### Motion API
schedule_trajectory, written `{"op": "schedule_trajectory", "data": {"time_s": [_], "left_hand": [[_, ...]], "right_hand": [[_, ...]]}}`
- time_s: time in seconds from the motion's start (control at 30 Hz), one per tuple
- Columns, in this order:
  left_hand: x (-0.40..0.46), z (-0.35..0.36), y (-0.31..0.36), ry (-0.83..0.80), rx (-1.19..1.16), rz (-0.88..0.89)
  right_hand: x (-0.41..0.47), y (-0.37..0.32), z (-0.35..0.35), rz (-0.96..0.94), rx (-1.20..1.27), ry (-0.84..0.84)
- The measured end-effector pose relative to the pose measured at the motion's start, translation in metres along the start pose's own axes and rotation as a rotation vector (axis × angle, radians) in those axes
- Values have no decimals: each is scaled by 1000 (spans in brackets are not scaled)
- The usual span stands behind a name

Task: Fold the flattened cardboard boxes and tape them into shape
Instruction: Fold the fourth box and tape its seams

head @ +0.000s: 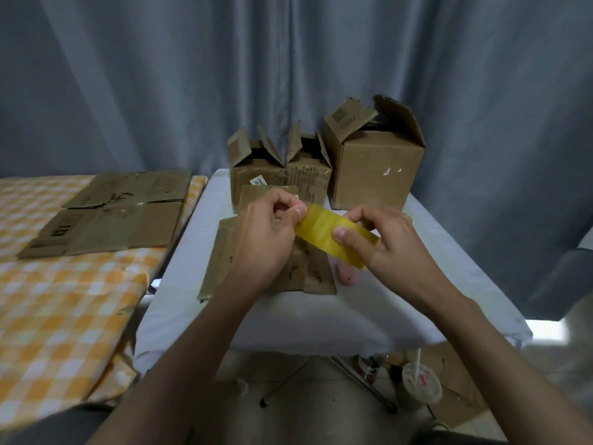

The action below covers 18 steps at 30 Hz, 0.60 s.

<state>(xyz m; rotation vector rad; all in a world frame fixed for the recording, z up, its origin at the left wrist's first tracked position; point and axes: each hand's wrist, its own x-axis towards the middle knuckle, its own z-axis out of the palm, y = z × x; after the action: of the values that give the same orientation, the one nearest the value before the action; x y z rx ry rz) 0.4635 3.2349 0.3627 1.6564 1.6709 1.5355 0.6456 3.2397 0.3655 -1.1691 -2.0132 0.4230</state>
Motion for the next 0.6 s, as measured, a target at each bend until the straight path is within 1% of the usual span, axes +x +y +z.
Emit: {"op": "schedule_trajectory", "data": {"time_s": [0.07, 0.13, 0.2, 0.23, 0.3, 0.37, 0.4, 0.53, 0.6], "left_hand": [[4, -5, 4, -7, -114, -50], [9, -12, 6, -28, -222, -91], [10, -15, 7, -72, -230, -126], [10, -16, 8, -102, -244, -160], [9, -18, 7, -161, -332, -243], [7, -24, 4, -181, -371, -279], [7, -28, 2, -176, -379, -288], [4, -43, -6, -162, -363, -323], [3, -47, -9, -163, -354, -322]], "right_hand": [[1, -1, -5, 10, 25, 37], [2, 0, -8, 66, 20, 97], [3, 2, -10, 164, 79, 100], [4, 3, -12, 219, 156, 72], [4, 7, -14, 319, 328, -49], [4, 11, -14, 377, 440, -194], [3, 12, -14, 387, 482, -239], [6, 12, -16, 361, 559, -312], [9, 10, -17, 356, 544, -297]]}}
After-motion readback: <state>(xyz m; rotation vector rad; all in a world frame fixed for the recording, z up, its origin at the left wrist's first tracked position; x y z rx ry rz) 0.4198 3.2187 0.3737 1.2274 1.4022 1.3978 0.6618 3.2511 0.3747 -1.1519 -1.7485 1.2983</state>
